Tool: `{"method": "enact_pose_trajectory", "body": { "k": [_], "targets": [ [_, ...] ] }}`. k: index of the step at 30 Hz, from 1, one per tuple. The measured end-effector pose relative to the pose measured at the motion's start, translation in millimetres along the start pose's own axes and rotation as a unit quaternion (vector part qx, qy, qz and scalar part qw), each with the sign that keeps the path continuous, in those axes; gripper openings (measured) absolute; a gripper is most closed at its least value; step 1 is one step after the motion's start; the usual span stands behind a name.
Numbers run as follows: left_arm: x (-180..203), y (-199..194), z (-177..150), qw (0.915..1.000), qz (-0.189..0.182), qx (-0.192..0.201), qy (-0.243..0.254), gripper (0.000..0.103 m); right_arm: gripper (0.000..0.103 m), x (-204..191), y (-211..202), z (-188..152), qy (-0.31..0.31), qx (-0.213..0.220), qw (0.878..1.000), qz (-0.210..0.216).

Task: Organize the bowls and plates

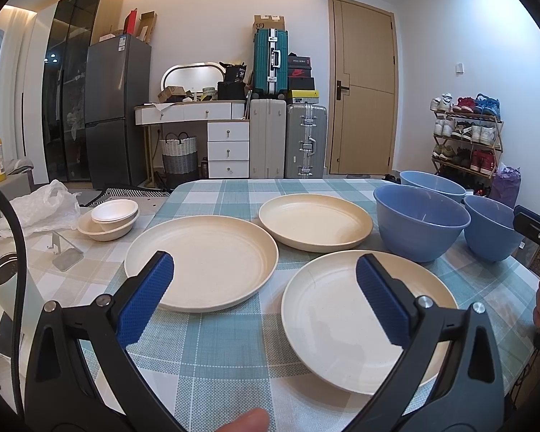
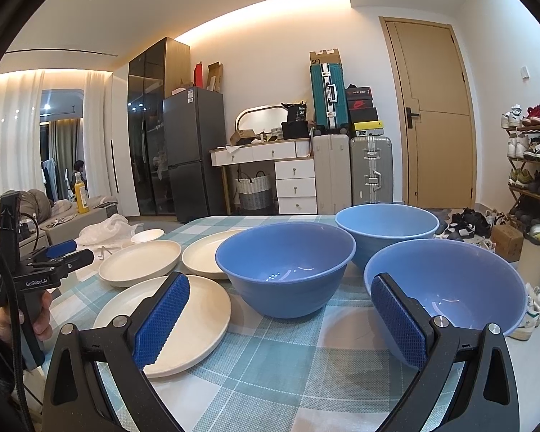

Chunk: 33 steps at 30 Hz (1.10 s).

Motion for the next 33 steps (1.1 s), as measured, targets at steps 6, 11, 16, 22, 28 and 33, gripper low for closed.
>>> {"method": "enact_pose_trajectory", "body": {
  "k": [6,11,16,22,28,33],
  "targets": [
    [-1.0,-1.1,0.2,1.0,-0.001,0.0,0.002,0.101,0.103,-0.2,0.2,-0.1,0.002,0.003,1.0,0.001],
    [0.3,0.0,-0.2,1.0,0.0,0.001,0.0,0.101,0.103,-0.3,0.4,1.0,0.0,0.003,1.0,0.001],
    [0.0,-0.4,-0.4,1.0,0.0,0.001,0.001,0.101,0.103,-1.0,-1.6,0.6,-0.001,0.004,1.0,0.002],
    [-0.1,-1.2,-0.1,1.0,-0.001,0.001,0.001,0.101,0.103,-1.3,-1.4,0.9,0.0,0.004,1.0,0.001],
    [0.3,-0.6,-0.4,1.0,0.0,0.001,0.001,0.101,0.103,-1.1,-1.6,0.8,-0.001,0.004,1.0,0.002],
    [0.4,-1.0,-0.4,1.0,0.0,0.001,0.001,0.101,0.103,-0.9,-1.8,0.7,-0.001,0.005,1.0,0.002]
  ]
}}
Point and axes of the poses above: each gripper's, at about its wrist camera, not at the fingertips, and y roughly the way its jaws point, x to its right, z to its top, the point moved 4 cm from there along y, roughly the way its jaws point, and after that the axes turned 4 degrees about -z, right-handed, at the moved point
